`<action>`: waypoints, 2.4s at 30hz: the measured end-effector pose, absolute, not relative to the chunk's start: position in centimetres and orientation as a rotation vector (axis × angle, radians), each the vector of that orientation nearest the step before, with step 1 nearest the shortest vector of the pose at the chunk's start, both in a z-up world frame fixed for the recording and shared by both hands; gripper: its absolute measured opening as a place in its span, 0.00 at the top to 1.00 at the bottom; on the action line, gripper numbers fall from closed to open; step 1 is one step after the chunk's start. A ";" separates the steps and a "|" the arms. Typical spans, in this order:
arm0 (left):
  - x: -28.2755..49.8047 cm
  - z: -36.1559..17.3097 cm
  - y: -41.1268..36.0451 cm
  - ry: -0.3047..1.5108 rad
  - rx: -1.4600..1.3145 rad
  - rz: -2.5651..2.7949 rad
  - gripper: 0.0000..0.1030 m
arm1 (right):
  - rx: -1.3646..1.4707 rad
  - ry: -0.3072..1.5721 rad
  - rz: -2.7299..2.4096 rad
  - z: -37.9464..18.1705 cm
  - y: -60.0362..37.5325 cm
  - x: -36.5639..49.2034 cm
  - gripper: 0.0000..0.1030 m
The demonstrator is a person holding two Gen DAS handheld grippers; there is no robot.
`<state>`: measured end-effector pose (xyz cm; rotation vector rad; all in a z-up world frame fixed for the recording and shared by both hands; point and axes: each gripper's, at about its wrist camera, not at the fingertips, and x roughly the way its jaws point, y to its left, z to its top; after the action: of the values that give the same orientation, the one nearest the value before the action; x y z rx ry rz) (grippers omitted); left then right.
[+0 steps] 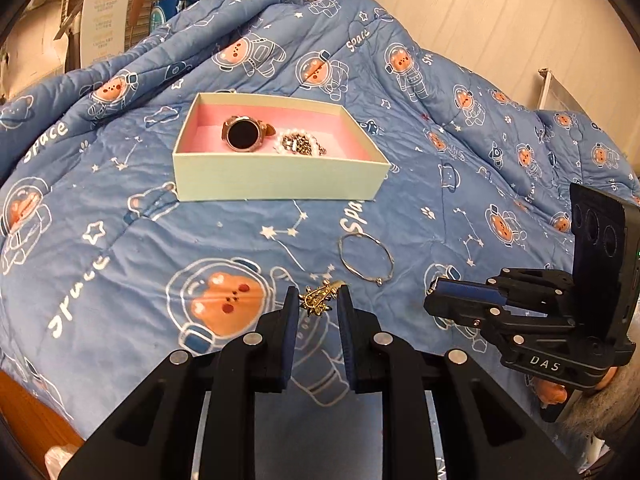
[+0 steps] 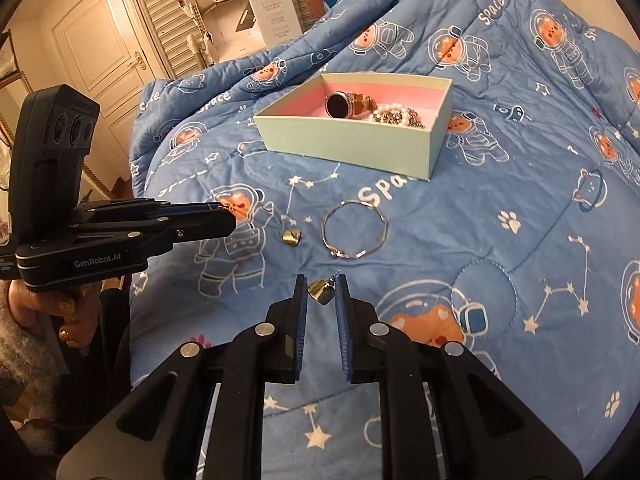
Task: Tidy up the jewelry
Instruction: 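Carry the heart and star charms into the box with both tools, then open both tools to drop the heart and star charms in the box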
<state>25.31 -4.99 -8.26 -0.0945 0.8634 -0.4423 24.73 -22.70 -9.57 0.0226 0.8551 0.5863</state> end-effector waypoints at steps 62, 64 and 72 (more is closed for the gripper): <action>45.6 -9.6 -6.3 1.146 0.178 -0.323 0.82 | -0.324 0.992 0.491 -9.7 -16.4 46.9 0.86; 45.6 -9.6 -6.4 1.142 0.184 -0.325 0.82 | -0.331 0.995 0.491 -9.9 -16.3 46.9 0.86; 45.4 -9.7 -6.3 1.133 0.184 -0.330 0.81 | -0.354 0.994 0.489 -10.4 -16.1 46.9 0.86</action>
<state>45.42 -6.33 -9.67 0.1839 1.1326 -0.3296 46.86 -16.06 -10.37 -0.3545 0.9940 0.4886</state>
